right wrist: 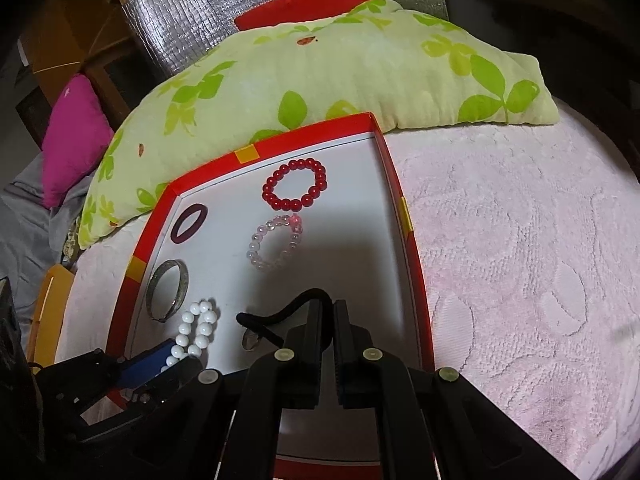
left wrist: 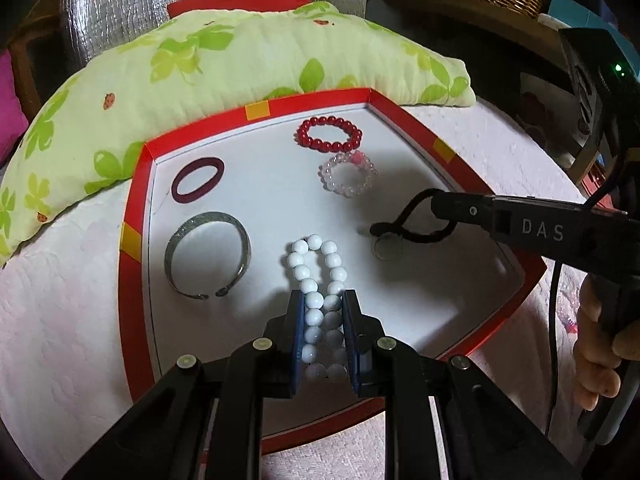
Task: Organize jewelry
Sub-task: 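Lower both held pieces into the tray and open both tools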
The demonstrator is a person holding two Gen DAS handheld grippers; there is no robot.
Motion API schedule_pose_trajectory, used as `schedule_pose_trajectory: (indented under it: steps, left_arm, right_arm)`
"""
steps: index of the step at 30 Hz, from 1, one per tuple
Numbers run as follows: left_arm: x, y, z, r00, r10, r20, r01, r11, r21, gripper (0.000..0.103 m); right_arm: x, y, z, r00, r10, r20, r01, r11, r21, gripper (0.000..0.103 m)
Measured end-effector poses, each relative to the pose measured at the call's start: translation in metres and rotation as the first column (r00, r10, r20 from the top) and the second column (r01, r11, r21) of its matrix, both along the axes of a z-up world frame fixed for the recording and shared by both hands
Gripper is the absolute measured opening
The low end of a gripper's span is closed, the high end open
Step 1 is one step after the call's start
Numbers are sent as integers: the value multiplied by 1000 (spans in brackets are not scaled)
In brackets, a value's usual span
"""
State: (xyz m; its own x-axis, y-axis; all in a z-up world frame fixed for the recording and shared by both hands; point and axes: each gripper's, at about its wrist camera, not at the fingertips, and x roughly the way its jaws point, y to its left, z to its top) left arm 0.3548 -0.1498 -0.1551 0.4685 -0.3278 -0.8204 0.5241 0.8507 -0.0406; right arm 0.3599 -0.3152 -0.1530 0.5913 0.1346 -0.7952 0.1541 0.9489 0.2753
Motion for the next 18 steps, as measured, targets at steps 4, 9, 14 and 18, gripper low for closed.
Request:
schedule_pose_trajectory:
  steps: [4, 9, 14, 18]
  left_arm:
    - [0, -1, 0, 1000, -1, 2, 1, 1000, 6, 19]
    - [0, -2, 0, 1000, 3, 2, -3, 1000, 9, 19]
    - [0, -2, 0, 1000, 1, 3, -1, 1000, 11, 19]
    - [1, -2, -1, 1000, -1, 3, 1, 1000, 14, 19]
  right_arm:
    - [0, 1, -2, 1000, -2, -4, 2, 1000, -3, 6]
    - [1, 1, -4, 1000, -4, -10, 4, 1000, -1, 6]
    - [2, 2, -7, 1000, -2, -16, 1, 1000, -6, 6]
    - [2, 0, -7, 1000, -4, -19, 4, 1000, -5, 6]
